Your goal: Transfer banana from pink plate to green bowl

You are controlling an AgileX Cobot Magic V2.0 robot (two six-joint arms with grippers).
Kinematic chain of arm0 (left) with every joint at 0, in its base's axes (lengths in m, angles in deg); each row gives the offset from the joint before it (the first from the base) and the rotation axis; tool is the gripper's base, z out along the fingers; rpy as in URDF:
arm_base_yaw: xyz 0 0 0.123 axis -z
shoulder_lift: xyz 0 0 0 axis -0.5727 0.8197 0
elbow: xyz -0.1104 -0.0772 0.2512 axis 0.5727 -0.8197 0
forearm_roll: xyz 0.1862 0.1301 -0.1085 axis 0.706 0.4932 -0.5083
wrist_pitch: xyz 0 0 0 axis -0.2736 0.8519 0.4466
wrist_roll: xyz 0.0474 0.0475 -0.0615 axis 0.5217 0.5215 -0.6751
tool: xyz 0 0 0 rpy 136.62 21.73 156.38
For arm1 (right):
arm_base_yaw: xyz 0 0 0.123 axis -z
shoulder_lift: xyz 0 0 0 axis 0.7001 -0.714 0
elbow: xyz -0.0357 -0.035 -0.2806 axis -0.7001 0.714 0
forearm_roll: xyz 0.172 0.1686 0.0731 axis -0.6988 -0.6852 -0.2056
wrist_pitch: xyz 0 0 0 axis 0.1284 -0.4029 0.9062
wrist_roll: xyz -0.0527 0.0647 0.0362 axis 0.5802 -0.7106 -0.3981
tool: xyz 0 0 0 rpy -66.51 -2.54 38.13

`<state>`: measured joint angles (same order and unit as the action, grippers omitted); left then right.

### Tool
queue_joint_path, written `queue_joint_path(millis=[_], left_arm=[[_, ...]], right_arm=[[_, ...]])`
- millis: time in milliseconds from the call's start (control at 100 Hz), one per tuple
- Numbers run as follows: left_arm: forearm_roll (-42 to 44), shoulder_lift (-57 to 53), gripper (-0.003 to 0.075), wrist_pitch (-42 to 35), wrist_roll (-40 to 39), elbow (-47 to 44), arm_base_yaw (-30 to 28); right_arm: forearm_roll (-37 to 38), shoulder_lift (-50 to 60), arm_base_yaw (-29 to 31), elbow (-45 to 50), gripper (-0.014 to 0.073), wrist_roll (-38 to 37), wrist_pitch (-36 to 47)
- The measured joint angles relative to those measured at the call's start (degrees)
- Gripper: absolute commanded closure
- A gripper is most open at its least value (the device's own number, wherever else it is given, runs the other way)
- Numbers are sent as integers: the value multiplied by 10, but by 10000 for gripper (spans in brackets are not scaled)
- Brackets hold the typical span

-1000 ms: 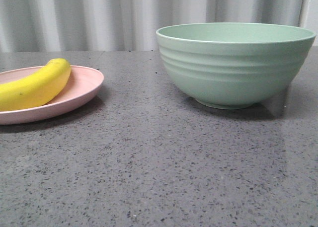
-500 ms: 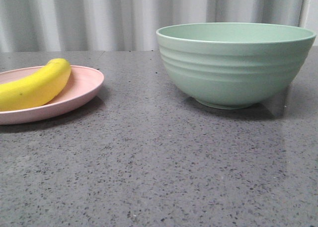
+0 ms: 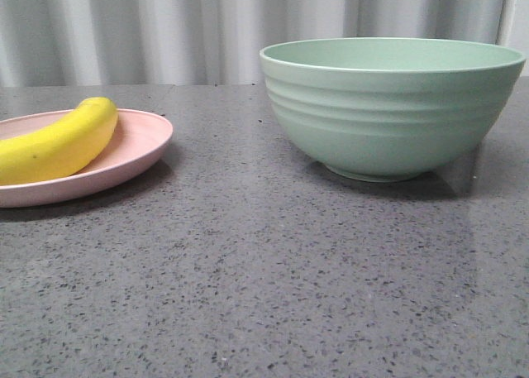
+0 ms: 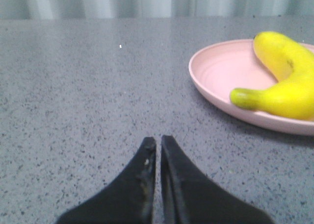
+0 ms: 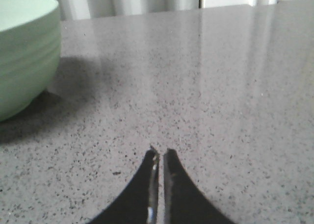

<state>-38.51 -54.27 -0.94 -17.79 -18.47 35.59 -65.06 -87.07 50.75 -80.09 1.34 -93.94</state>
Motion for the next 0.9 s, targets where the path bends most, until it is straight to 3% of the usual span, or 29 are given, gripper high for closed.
queue_joint_path(millis=[380,900], left_arm=[[0,0,739,-33,0,0,0],[-2,0,739,-35,0,0,0]], right_arm=[[-4,0,0,0,666,0,66],[-6,0,0,0,666,0,71]])
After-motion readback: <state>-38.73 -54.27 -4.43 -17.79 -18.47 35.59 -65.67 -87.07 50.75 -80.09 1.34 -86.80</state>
